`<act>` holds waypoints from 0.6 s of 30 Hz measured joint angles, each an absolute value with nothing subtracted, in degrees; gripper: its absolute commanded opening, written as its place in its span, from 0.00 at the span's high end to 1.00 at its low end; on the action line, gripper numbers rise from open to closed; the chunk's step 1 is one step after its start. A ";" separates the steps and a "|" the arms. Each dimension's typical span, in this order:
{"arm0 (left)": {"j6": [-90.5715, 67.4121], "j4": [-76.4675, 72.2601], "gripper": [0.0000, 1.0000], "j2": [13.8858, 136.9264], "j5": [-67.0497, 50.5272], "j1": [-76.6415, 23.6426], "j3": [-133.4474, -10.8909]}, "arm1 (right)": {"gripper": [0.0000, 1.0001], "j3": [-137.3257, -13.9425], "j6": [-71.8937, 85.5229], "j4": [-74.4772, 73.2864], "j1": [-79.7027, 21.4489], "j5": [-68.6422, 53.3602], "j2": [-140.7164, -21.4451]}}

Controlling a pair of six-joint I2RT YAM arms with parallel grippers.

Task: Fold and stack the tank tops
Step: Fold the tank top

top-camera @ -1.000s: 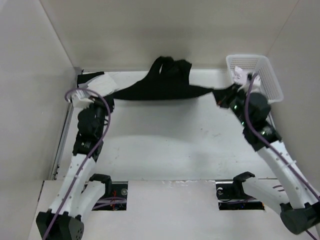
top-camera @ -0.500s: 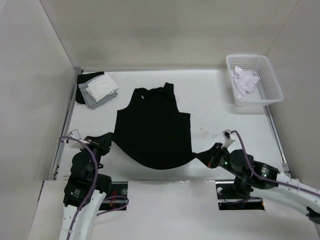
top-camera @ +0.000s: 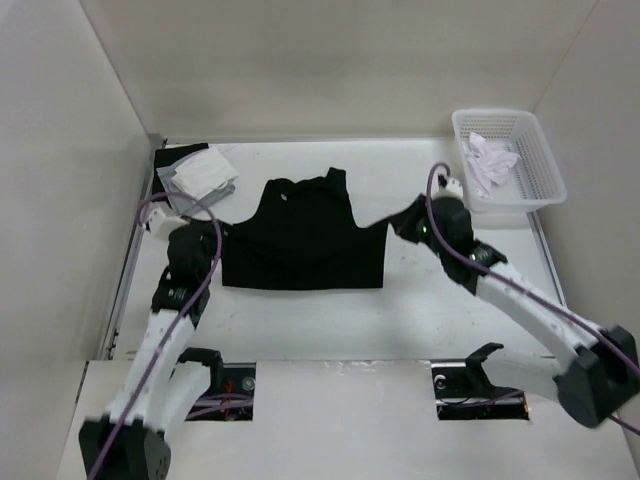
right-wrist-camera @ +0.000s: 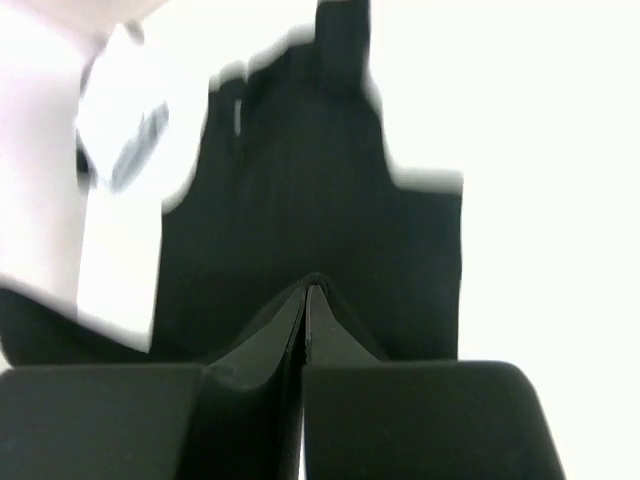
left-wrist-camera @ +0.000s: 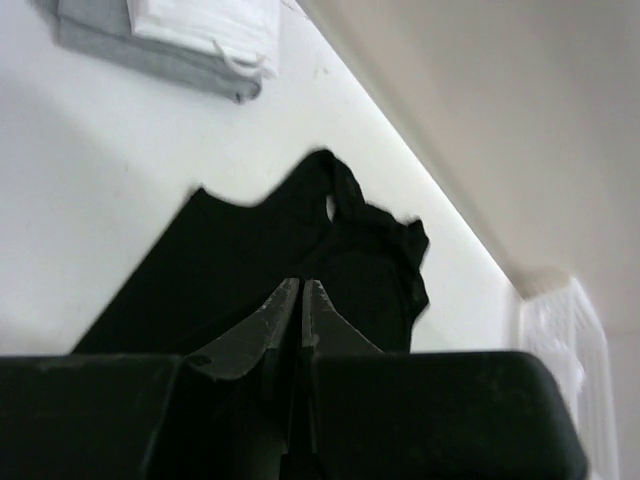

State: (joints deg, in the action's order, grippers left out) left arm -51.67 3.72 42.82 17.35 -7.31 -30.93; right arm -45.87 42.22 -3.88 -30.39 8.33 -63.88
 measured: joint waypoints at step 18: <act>-50.55 -17.13 0.56 100.00 14.33 -2.73 -64.98 | 0.64 -83.61 43.31 7.64 -14.95 -7.44 -117.19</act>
State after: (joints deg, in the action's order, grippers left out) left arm -50.55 -17.13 100.00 14.33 -2.73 -64.98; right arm -83.61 43.31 7.64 -14.95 -7.44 -117.19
